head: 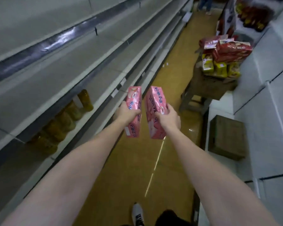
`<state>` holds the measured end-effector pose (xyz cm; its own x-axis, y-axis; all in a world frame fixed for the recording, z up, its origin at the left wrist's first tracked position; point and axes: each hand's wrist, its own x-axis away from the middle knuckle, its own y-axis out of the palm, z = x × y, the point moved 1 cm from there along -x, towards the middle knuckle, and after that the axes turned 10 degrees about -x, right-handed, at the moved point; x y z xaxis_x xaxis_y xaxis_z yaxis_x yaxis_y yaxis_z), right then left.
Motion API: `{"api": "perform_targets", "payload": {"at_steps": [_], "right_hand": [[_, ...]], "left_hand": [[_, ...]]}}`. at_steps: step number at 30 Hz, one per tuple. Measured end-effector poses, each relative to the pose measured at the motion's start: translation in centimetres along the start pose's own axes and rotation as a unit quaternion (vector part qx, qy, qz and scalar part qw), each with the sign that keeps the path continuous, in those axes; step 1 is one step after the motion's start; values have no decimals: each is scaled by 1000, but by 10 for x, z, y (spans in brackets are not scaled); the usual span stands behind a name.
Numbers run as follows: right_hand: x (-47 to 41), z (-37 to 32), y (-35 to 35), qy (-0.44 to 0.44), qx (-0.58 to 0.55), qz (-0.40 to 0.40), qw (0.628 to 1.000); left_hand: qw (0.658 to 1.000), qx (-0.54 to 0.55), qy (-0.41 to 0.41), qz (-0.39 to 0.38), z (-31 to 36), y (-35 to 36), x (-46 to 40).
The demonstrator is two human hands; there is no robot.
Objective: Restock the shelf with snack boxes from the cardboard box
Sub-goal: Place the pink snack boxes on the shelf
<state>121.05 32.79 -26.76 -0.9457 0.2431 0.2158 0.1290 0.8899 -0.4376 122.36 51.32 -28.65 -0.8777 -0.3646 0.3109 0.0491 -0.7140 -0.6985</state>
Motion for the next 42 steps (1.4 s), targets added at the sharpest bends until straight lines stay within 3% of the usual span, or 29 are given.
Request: {"api": "perform_targets", "payload": {"at_steps": [10,27,34,42], "right_hand": [[-143,-8,13,38,-34,-29,998],[-482,-92,0,31,-56,6,998],[-584,-123,4,6,-71,7,997],[-738,-173,30,-18,-71,29,997]], "left_hand": [[1000,-25,-6,-14,56,39,-130],[996,-62,61,-2,285,76,-382],[998,-10,64,-13,348,93,-479],[997,-34,69,9,421,107,-649]]}}
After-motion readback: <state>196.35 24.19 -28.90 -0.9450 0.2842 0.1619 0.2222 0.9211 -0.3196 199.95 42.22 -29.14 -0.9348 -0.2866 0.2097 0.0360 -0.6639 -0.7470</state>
